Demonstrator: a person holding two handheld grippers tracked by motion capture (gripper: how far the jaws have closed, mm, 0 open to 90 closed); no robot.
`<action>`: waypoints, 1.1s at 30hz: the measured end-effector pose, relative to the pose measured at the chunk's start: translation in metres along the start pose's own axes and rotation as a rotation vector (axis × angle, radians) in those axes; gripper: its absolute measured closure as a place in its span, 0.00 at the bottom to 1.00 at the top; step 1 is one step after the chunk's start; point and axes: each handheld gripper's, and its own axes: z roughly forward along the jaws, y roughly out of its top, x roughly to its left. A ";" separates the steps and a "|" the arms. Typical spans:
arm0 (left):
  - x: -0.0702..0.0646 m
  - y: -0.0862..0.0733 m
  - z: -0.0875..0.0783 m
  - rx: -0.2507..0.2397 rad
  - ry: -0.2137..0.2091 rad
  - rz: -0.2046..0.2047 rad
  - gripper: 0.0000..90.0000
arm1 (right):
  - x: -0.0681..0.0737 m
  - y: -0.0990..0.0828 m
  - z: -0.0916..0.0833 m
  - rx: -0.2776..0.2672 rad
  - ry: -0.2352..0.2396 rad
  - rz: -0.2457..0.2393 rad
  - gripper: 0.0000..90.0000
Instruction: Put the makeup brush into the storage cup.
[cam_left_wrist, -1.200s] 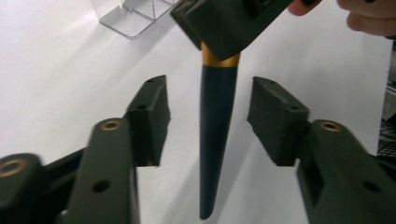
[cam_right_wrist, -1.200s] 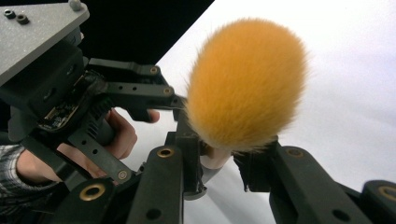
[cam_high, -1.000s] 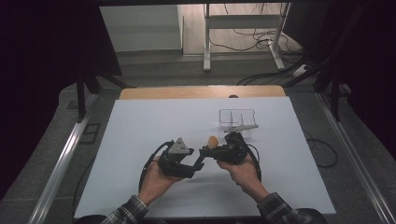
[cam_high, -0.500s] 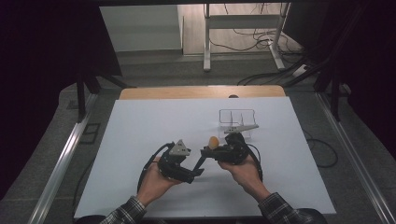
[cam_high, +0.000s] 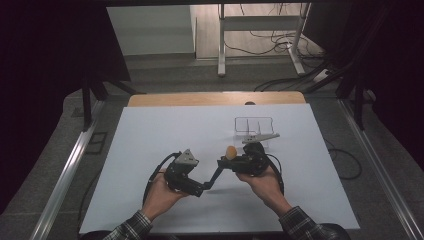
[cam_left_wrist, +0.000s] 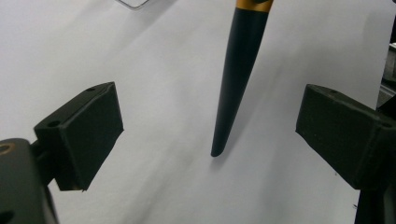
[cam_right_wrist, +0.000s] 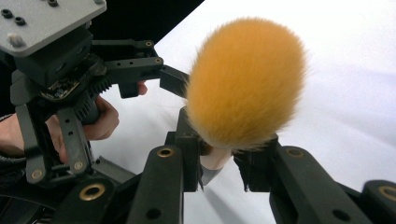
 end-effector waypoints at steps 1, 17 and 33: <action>0.001 0.000 -0.001 0.004 0.001 0.000 0.08 | 0.000 0.000 -0.001 0.000 -0.001 0.003 0.80; 0.008 -0.006 -0.006 0.022 -0.001 -0.023 0.05 | -0.002 -0.001 -0.008 -0.004 -0.027 -0.022 0.79; 0.010 -0.014 -0.010 0.051 0.002 -0.014 0.03 | -0.003 -0.002 -0.018 -0.003 -0.073 -0.061 0.79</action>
